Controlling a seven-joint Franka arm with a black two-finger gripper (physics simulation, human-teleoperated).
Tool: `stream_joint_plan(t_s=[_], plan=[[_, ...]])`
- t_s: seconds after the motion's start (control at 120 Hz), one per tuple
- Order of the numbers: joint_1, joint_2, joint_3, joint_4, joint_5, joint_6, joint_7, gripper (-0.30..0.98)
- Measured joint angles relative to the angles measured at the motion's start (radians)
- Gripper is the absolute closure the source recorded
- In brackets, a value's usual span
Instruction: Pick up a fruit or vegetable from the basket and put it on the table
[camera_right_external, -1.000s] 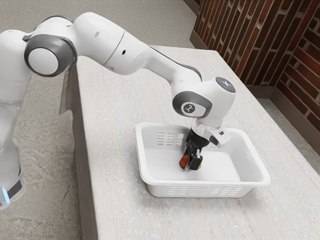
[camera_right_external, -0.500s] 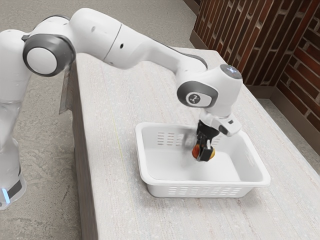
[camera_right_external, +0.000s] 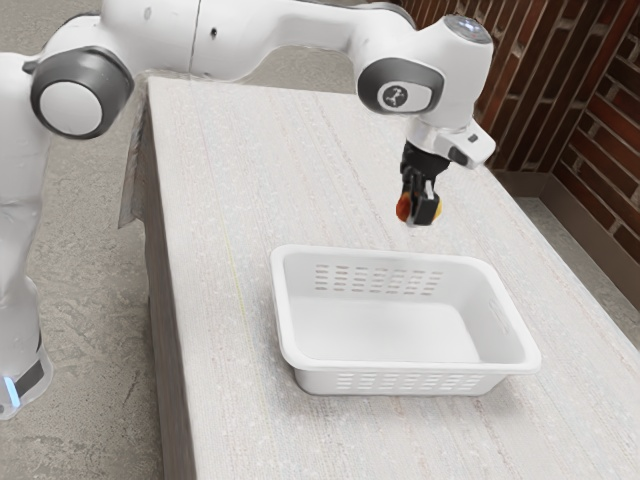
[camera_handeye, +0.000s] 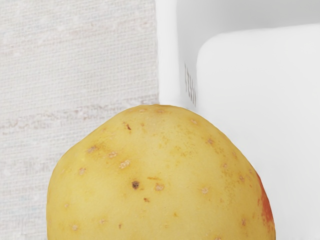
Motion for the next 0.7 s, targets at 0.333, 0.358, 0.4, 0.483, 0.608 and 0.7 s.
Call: stream_joint_plan(t_s=[0.333,0.358,0.4,0.483,0.608,0.7], plan=[[0.009,-0.019,0.239,-0.017,-0.004,-0.075,0.033,0.35],[0.006,-0.018,0.258,-0.033,-0.01,-0.076,0.036,0.35],[0.009,-0.016,0.282,-0.064,-0.021,-0.075,0.042,0.35],[0.014,-0.014,0.314,-0.14,-0.037,-0.059,0.054,0.36],[0.02,-0.012,0.336,-0.23,-0.063,-0.015,0.069,0.36],[0.02,-0.01,0.346,-0.263,-0.076,0.016,0.08,0.36]])
